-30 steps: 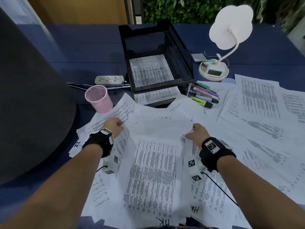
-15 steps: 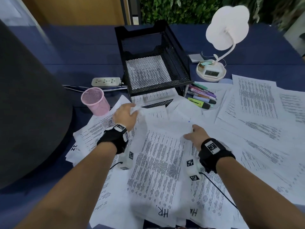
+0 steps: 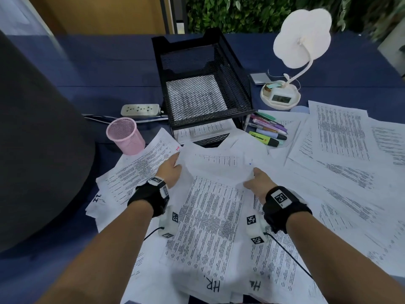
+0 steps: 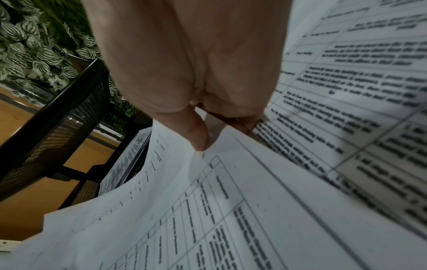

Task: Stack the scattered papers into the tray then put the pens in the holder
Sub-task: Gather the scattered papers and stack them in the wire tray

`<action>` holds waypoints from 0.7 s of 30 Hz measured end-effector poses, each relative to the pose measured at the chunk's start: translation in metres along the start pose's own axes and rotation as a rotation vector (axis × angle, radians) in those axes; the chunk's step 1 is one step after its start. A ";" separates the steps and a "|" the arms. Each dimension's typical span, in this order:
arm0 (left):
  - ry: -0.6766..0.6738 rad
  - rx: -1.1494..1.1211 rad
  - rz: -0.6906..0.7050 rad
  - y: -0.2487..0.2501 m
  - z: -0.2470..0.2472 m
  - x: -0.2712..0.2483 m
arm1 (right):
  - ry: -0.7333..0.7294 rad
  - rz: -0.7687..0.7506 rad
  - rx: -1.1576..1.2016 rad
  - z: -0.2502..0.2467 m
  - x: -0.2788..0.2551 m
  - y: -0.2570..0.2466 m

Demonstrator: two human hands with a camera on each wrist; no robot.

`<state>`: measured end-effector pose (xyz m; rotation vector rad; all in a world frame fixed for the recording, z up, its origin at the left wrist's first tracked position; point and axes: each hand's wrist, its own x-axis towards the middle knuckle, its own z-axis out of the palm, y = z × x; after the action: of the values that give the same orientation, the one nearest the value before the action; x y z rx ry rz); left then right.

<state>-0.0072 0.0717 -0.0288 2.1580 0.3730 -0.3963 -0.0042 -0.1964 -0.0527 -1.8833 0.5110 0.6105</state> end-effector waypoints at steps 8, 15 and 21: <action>0.004 -0.170 -0.166 -0.021 0.001 -0.014 | 0.009 -0.005 0.051 0.001 0.007 0.006; -0.014 -0.515 0.041 -0.009 -0.001 -0.029 | 0.203 -0.185 0.194 0.000 -0.013 0.001; 0.057 -0.817 0.131 0.032 -0.010 -0.035 | 0.021 -0.156 0.378 -0.008 -0.032 -0.009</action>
<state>-0.0242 0.0578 0.0138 1.3840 0.3440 -0.0743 -0.0220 -0.1984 -0.0236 -1.5541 0.4526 0.3615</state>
